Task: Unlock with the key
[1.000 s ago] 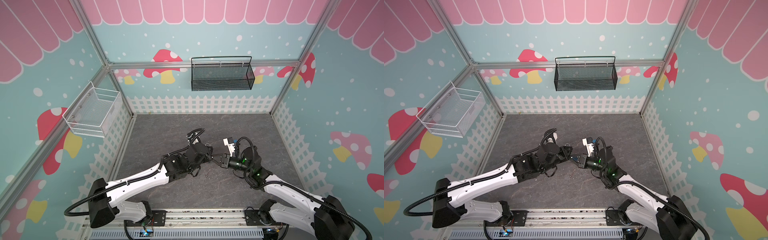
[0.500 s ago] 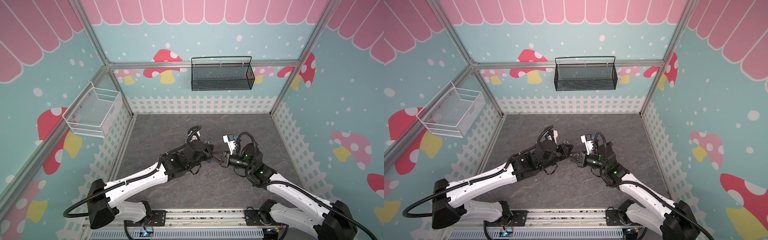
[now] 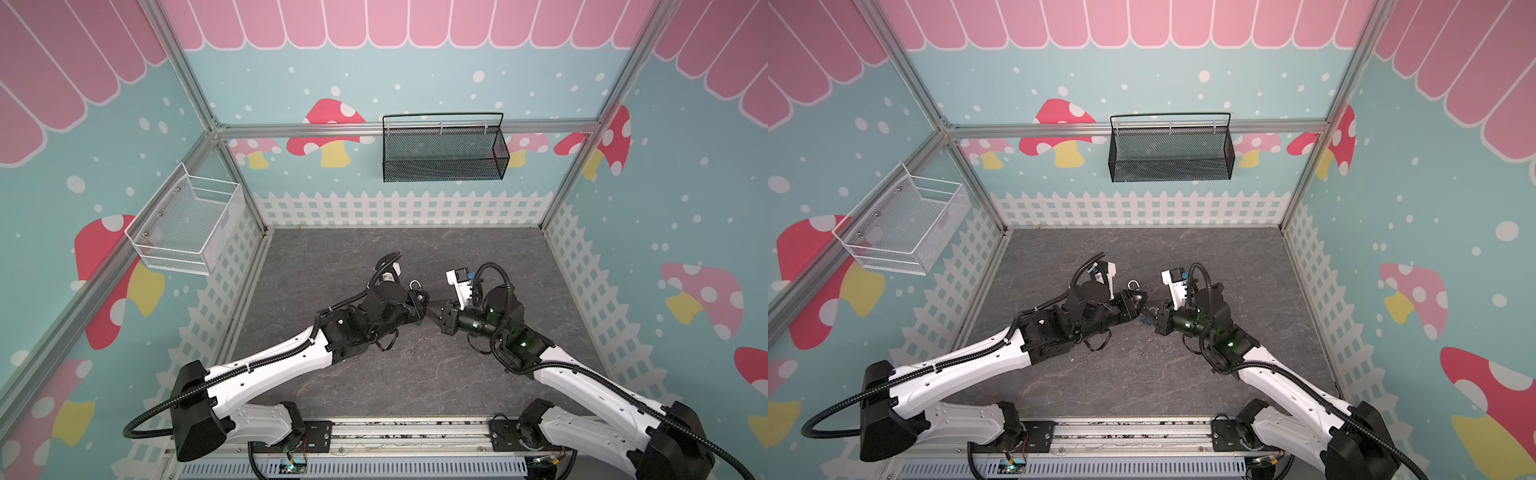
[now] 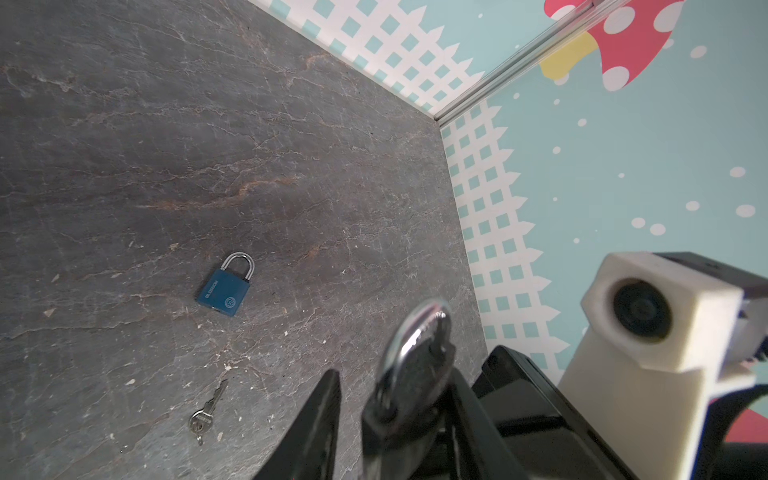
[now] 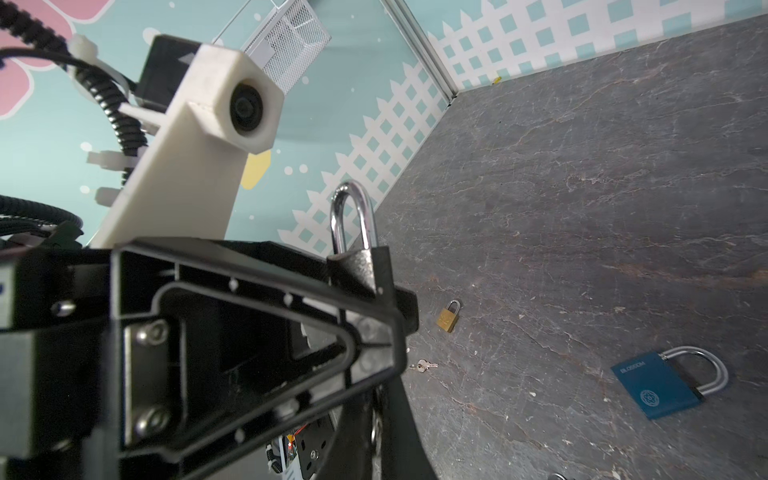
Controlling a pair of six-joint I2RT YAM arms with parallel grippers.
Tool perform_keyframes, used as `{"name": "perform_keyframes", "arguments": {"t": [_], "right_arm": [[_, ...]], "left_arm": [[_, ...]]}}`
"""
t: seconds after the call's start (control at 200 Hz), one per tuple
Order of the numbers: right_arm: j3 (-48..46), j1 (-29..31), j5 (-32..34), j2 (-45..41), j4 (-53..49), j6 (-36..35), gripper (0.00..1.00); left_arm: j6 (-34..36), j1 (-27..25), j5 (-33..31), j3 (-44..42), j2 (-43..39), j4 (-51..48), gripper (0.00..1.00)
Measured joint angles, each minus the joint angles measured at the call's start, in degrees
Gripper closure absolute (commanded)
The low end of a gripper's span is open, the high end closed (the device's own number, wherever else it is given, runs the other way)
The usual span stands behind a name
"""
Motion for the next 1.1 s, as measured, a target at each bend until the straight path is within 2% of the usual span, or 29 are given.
{"name": "perform_keyframes", "arguments": {"t": [0.065,0.165,0.245,0.565,0.86,1.101], "right_arm": [[0.2,0.0,0.0,0.0,-0.3,-0.7,1.0],[1.1,0.0,0.7,0.0,-1.7,-1.9,1.0],[2.2,0.0,1.4,0.2,-2.6,-2.7,1.0],[3.8,0.0,3.0,1.8,-5.4,-4.9,1.0],[6.9,1.0,7.5,2.8,-10.8,-8.0,1.0],[10.0,2.4,12.5,4.0,-15.0,-10.2,1.0]], "left_arm": [[0.5,0.3,0.5,-0.4,-0.4,0.4,0.55],[1.3,0.6,0.4,-0.4,-0.9,0.7,0.45],[1.7,0.8,0.0,-0.4,-1.1,0.7,0.43],[2.1,0.8,-1.4,2.6,0.5,-1.4,0.25],[1.7,0.8,-6.3,12.4,5.0,-10.4,0.25],[1.2,0.8,-6.5,16.9,10.5,-16.9,0.32]]}}
